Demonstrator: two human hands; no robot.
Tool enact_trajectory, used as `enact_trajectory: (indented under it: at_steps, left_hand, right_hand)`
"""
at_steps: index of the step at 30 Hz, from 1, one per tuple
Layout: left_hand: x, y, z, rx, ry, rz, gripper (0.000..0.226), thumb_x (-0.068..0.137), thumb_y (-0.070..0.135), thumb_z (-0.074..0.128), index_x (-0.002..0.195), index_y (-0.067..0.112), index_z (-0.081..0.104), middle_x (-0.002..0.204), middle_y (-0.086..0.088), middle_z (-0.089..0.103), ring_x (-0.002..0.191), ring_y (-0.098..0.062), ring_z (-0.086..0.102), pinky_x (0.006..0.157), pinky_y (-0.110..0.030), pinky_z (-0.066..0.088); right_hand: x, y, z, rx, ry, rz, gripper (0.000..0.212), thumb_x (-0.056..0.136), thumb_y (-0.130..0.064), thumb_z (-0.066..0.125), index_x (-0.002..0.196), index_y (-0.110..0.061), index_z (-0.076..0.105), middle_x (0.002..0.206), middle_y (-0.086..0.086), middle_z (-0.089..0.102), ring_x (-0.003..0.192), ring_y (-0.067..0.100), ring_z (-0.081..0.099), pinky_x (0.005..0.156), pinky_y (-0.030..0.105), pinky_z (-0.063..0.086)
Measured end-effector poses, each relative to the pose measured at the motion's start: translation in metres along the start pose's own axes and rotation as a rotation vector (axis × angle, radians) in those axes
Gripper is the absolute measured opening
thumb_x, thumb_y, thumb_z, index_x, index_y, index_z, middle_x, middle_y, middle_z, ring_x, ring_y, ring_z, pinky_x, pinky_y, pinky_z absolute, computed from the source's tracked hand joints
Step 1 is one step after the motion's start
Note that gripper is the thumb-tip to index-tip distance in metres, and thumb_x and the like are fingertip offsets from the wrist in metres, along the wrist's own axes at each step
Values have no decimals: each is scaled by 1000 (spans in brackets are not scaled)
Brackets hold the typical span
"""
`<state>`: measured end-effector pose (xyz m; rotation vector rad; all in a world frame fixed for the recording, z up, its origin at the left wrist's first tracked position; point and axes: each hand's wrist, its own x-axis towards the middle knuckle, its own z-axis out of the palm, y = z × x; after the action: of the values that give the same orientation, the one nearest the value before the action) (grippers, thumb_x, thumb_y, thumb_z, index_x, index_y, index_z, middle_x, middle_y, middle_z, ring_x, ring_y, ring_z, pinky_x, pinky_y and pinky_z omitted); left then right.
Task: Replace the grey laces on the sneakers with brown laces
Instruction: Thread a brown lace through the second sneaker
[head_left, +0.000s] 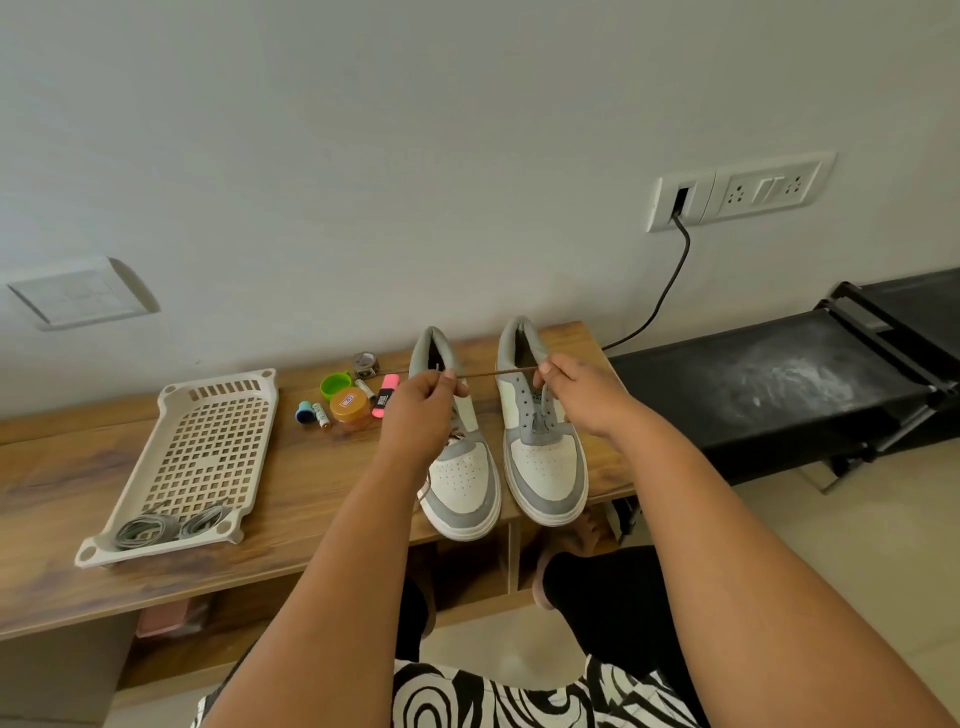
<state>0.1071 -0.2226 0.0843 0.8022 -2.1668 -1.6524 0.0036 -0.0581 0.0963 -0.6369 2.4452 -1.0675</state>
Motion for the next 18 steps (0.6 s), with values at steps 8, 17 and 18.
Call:
enact_trajectory:
  at_steps: [8,17,18]
  left_hand:
    - [-11,3,38,168,-198,102,33,105,33,43,128,15,57,117,2,65,112,-17,58,92,-31,46]
    - [9,5,57,-8,-265,-95,28,103,27,50,87,14,68,65,5,50,62,-10,41,60,-23,36]
    - [11,4,58,13,-241,-98,28,102,29,51,85,15,69,60,7,48,58,-10,39,58,-24,35]
  right_hand:
    - [0,0,5,105,60,-163,16,85,-21,75,101,-19,76,96,-4,74,87,6,68,77,18,55]
    - [13,27,-4,336,70,-63,20,83,-3,74,94,-20,72,85,-1,75,86,11,72,85,29,58]
    - [17,30,-3,307,82,-45,19,84,-6,74,94,-22,72,85,-3,74,85,10,72,84,30,59]
